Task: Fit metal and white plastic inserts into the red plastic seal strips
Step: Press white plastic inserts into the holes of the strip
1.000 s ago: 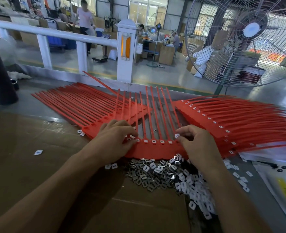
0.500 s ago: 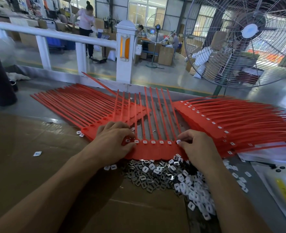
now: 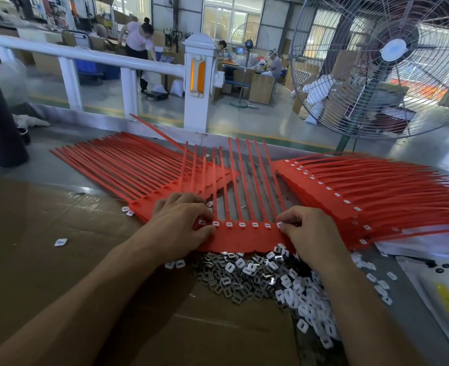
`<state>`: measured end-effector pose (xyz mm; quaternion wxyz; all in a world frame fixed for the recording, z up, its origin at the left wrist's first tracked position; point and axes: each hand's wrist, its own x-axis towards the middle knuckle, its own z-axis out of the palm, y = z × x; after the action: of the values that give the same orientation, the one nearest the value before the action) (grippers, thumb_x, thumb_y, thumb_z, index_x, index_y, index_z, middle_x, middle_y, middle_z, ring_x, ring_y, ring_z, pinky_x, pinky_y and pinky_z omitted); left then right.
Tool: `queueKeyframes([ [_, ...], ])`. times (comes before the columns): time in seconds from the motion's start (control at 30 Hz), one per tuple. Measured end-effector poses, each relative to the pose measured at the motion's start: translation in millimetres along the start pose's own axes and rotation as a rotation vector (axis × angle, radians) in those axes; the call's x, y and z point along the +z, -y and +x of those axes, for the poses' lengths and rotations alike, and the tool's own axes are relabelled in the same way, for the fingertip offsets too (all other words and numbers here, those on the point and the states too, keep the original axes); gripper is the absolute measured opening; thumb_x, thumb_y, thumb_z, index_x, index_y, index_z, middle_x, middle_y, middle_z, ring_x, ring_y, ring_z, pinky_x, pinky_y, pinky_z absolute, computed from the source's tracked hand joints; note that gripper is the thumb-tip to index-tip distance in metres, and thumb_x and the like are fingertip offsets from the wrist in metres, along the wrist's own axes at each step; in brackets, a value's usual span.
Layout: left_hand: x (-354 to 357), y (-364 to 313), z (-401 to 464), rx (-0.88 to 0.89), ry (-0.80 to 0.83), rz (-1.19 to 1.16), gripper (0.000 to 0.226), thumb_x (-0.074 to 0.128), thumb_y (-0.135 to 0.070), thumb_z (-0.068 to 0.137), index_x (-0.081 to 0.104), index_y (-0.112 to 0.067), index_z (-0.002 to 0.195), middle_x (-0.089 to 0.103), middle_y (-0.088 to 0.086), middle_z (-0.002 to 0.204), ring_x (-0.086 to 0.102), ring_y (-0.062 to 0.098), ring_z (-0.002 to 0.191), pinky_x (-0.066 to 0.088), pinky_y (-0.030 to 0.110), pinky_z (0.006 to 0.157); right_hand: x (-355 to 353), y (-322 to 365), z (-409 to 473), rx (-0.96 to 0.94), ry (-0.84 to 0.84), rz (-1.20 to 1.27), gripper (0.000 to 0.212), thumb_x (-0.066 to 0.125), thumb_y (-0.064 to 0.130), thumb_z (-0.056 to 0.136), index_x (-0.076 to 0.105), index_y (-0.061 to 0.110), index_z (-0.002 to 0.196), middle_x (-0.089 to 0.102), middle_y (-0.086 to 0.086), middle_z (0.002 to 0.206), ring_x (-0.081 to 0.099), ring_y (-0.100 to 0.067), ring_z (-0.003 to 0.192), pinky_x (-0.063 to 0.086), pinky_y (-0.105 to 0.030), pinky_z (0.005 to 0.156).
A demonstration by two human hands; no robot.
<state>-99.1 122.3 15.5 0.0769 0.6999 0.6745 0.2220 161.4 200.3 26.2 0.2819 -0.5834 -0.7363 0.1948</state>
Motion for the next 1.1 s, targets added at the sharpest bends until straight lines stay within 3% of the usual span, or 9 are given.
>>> queueKeyframes([
  [0.5, -2.6, -2.3, 0.0, -0.014, 0.025, 0.021, 0.039, 0.057, -0.055, 0.095, 0.060, -0.043, 0.131, 0.039, -0.018, 0.149, 0.020, 0.008, 0.140, 0.012, 0.042, 0.116, 1.2, -0.2, -2.6, 0.020, -0.020, 0.062, 0.018, 0.074, 0.016, 0.094, 0.078, 0.025, 0.109, 0.074, 0.009, 0.105, 0.066, -0.008, 0.099, 0.053, -0.034, 0.097],
  [0.8, -3.1, -1.9, 0.9, -0.011, 0.035, 0.032, 0.039, 0.056, -0.057, 0.095, 0.059, -0.043, 0.132, 0.039, -0.018, 0.148, 0.020, 0.008, 0.140, 0.013, 0.042, 0.116, 3.9, -0.6, -3.0, 0.029, -0.056, 0.074, 0.010, 0.078, 0.017, 0.090, 0.076, 0.027, 0.091, 0.070, 0.015, 0.091, 0.063, 0.001, 0.088, 0.045, -0.020, 0.074],
  [0.97, -3.1, -1.8, 1.2, -0.009, 0.033, 0.021, 0.039, 0.057, -0.056, 0.094, 0.059, -0.043, 0.131, 0.041, -0.019, 0.146, 0.021, 0.007, 0.138, 0.013, 0.041, 0.116, 6.2, -1.7, -4.0, 0.002, -0.072, 0.058, 0.011, 0.077, 0.018, 0.091, 0.079, 0.028, 0.095, 0.069, 0.019, 0.091, 0.062, 0.005, 0.087, 0.042, -0.015, 0.069],
  [1.1, -4.2, -3.0, 1.2, -0.012, 0.041, 0.026, 0.039, 0.056, -0.056, 0.095, 0.058, -0.043, 0.132, 0.040, -0.018, 0.147, 0.021, 0.008, 0.139, 0.013, 0.042, 0.116, 5.9, -0.7, -4.7, -0.009, -0.073, 0.041, 0.011, 0.076, 0.017, 0.092, 0.080, 0.026, 0.097, 0.072, 0.015, 0.093, 0.063, 0.002, 0.087, 0.047, -0.022, 0.074],
])
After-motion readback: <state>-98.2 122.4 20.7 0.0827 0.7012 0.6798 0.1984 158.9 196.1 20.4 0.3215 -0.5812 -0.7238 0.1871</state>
